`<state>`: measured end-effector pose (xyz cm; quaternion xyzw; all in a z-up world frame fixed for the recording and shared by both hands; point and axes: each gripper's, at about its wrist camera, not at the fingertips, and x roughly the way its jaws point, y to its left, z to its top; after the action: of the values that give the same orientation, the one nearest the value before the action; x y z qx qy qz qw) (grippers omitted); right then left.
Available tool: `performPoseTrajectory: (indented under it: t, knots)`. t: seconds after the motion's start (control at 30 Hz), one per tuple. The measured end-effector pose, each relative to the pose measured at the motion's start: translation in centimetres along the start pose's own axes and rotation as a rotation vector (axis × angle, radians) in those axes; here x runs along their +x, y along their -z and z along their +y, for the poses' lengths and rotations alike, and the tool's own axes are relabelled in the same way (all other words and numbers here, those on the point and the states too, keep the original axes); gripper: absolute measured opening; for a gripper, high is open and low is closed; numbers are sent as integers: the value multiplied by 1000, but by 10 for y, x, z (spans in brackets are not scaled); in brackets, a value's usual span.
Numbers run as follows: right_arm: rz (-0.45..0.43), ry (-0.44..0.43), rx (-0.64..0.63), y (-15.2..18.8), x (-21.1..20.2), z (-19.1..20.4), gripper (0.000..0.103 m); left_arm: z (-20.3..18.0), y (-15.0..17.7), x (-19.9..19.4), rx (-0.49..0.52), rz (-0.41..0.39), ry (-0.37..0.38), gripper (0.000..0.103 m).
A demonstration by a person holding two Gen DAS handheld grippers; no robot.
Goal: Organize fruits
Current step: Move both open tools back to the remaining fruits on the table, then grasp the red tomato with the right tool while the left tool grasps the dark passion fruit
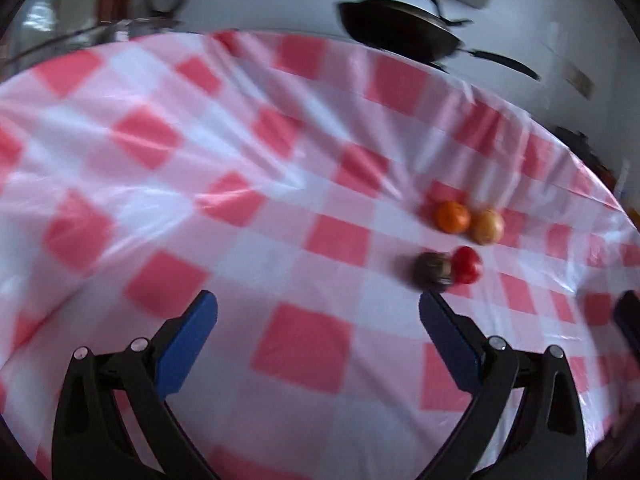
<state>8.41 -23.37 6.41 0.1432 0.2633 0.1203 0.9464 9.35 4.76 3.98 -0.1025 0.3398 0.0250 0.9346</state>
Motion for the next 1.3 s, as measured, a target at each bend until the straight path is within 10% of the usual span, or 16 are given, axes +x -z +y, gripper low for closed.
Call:
performPoseTrajectory:
  t: [0.53, 1.3]
  knots:
    - [10, 15, 76, 18, 8, -24, 87, -72, -14, 66, 214, 143, 229, 101]
    - [373, 83, 22, -28, 173, 36, 68, -54, -6, 74, 218, 241, 197, 101]
